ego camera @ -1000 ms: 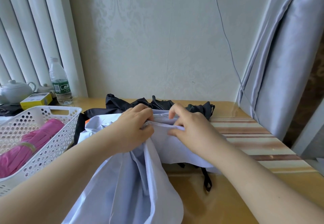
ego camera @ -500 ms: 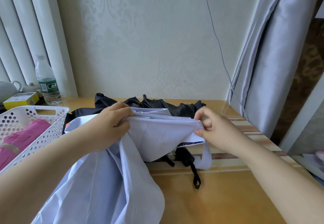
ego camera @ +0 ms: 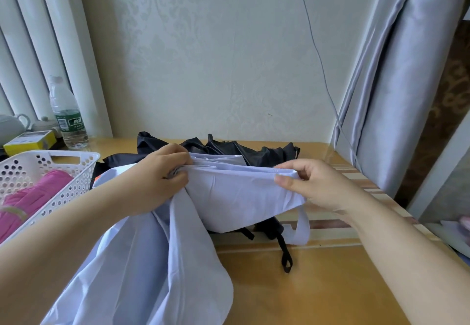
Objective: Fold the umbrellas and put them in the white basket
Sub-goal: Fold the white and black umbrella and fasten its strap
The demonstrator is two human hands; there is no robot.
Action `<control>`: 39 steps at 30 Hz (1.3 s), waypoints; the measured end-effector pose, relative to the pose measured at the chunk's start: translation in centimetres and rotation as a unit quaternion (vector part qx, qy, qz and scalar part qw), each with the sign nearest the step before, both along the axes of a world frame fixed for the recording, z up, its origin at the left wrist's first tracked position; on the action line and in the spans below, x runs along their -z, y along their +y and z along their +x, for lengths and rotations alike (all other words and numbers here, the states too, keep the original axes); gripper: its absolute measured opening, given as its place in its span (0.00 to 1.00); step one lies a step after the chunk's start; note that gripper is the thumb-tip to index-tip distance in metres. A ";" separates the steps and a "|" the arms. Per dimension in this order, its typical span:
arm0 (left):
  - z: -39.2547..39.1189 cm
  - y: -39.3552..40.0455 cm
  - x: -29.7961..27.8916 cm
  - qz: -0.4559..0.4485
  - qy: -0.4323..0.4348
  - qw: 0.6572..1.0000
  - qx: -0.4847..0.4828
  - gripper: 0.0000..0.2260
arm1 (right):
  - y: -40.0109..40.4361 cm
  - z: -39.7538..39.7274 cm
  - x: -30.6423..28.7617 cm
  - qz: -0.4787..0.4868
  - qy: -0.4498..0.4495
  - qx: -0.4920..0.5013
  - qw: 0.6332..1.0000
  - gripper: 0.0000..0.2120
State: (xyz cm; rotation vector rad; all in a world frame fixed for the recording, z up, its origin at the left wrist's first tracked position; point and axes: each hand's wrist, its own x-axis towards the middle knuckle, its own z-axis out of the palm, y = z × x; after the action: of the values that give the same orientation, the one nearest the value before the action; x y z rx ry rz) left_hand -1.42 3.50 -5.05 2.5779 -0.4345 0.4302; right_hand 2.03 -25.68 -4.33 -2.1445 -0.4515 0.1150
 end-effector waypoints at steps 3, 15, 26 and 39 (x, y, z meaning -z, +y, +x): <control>0.0 -0.1 -0.2 0.014 0.002 1.000 0.004 0.16 | 0.9 0.1 0.1 -0.025 -0.108 0.026 0.994 0.07; -0.3 -2.0 0.0 0.042 0.000 0.998 -0.037 0.19 | 1.3 -0.1 1.4 -0.159 -0.292 0.226 0.916 0.05; -1.4 -3.9 0.3 0.003 -0.047 0.998 -0.030 0.16 | 9.3 -4.0 1.9 -0.022 -0.122 -0.058 0.991 0.16; -1.0 -3.1 0.1 -0.141 -0.034 0.988 -0.060 0.09 | 10.2 -7.6 -0.7 -0.097 0.022 -0.093 0.991 0.37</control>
State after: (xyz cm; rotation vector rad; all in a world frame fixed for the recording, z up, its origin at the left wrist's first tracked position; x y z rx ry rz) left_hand -2.41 0.42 -5.11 2.3268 -0.2234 0.5804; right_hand -5.61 -15.51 -3.60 -2.2801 -0.6367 0.3228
